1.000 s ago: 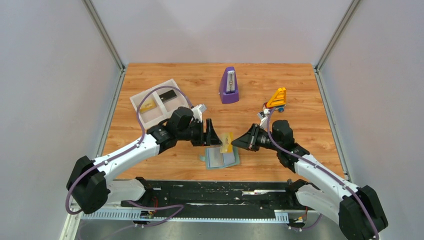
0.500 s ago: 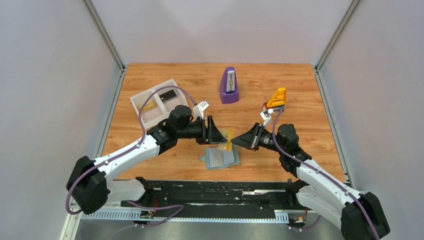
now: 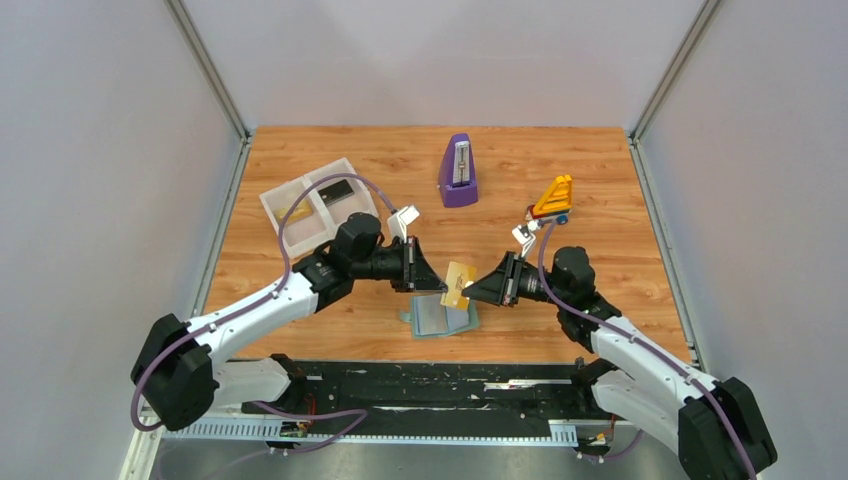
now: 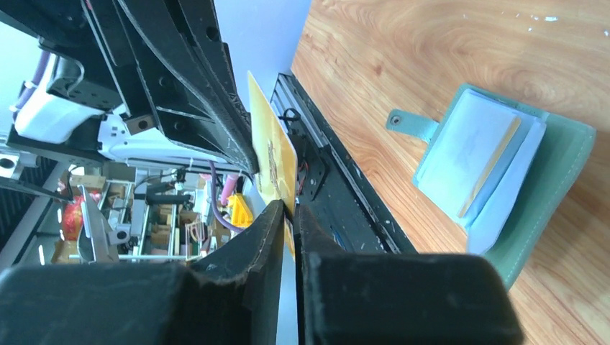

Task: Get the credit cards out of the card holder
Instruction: Place the credit card in the storage box.

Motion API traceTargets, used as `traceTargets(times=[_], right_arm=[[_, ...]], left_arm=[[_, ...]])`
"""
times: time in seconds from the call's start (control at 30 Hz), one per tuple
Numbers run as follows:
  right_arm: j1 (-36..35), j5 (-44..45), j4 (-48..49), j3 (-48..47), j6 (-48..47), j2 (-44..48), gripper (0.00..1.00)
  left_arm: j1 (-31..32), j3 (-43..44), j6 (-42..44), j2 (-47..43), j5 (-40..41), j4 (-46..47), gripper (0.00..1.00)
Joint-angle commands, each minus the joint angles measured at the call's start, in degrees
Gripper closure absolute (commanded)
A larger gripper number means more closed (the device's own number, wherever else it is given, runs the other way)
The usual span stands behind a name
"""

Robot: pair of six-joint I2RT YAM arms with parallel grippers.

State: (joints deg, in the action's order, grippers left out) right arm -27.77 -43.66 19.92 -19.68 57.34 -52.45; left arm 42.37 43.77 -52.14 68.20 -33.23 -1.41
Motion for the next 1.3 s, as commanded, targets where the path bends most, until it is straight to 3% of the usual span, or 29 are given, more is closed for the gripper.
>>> traceTargets(times=[0.0,0.13,0.3,0.4,0.7,0.97,1.03,1.13,1.2,1.27], right_arm=[[-0.44,-5.65,-3.05,-2.72,-5.83,-0.22,0.89],[-0.44,-6.65,-4.51,-3.23,-7.4,-0.33,0.84],[0.51,-8.26,-11.78,-7.63,-14.6,-0.43,0.54],[2.07,-13.5,-15.23,-10.67,-18.75,-2.31,0.44],[2.63,-18.56,-23.72,-18.16,-27.89,-7.22,0.39],[2.39,-24.26,-24.56,-20.2,-29.46,-12.25,0.53],[2.29,-24.45,-24.49,-19.84,-29.46,-12.41,0.64],[2.23,-23.8,-23.73,-19.25,-28.39,-11.92,0.93],[2.27,-23.47,-21.85,-18.64,-26.55,-11.35,1.0],[2.28,-22.09,-20.5,-18.67,-24.49,-10.84,1.0]], left_arm=[[0.43,0.27,0.35,-2.02,-4.06,7.51,1.0],[0.43,-0.39,0.87,-2.68,-4.77,8.13,1.0],[0.49,0.44,5.68,-3.1,-5.86,2.48,1.0],[0.44,0.36,8.67,-3.64,-8.8,-0.34,1.0],[0.42,3.5,15.01,-2.29,-16.66,-8.27,1.0],[0.43,4.86,17.04,-0.69,-17.57,-10.26,1.0],[0.46,4.88,17.06,-0.55,-17.6,-10.09,1.0],[0.43,5.38,17.9,-0.37,-16.89,-11.98,1.0],[0.31,6.25,18.44,-0.46,-15.2,-13.86,0.92],[-0.26,7.15,19.04,-1.25,-11.72,-16.39,0.61]])
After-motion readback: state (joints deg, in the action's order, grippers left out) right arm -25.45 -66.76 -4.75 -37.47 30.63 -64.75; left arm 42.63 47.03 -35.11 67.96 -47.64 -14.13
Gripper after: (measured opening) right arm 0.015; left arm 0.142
